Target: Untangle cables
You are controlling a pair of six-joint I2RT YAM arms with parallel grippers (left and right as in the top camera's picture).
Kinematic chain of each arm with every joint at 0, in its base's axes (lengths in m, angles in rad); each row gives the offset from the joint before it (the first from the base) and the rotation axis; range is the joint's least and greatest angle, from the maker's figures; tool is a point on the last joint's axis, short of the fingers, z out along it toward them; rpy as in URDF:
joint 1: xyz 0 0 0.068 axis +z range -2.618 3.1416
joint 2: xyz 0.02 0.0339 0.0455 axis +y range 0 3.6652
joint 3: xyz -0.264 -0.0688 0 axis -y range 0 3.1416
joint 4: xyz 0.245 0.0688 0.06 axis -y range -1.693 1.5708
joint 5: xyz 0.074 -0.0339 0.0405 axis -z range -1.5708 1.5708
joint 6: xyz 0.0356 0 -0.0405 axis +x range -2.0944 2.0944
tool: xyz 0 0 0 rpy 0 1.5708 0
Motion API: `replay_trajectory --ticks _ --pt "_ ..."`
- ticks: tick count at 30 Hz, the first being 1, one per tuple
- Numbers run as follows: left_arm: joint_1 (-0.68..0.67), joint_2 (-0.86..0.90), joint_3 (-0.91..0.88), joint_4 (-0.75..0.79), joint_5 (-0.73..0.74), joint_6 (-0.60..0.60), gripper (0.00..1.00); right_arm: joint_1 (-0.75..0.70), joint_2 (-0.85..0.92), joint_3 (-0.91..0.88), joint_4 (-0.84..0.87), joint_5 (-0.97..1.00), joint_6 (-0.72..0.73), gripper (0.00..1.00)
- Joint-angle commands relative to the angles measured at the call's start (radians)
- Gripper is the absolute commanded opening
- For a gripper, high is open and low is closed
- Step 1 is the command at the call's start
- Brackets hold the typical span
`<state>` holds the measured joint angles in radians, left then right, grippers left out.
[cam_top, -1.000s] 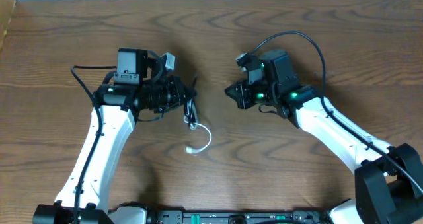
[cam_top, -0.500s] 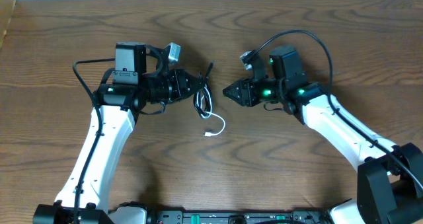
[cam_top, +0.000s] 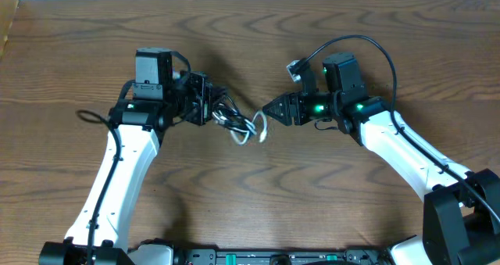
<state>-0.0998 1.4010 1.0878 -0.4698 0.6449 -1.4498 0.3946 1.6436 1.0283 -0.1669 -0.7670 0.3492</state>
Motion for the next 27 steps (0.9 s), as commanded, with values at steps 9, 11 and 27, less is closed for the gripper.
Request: replay_trajectory --ticks 9,11,27 --pt "0.004 0.004 0.012 0.001 -0.114 -0.441 0.07 0.133 -0.016 0.011 -0.04 0.289 0.192 0.5" --pt "0.004 0.004 0.012 0.0 -0.114 -0.441 0.08 0.163 -0.016 0.011 -0.002 0.286 0.109 0.51" --pt "0.002 0.004 0.012 -0.151 -0.113 -0.208 0.07 0.214 -0.016 0.011 0.042 0.294 -0.328 0.7"
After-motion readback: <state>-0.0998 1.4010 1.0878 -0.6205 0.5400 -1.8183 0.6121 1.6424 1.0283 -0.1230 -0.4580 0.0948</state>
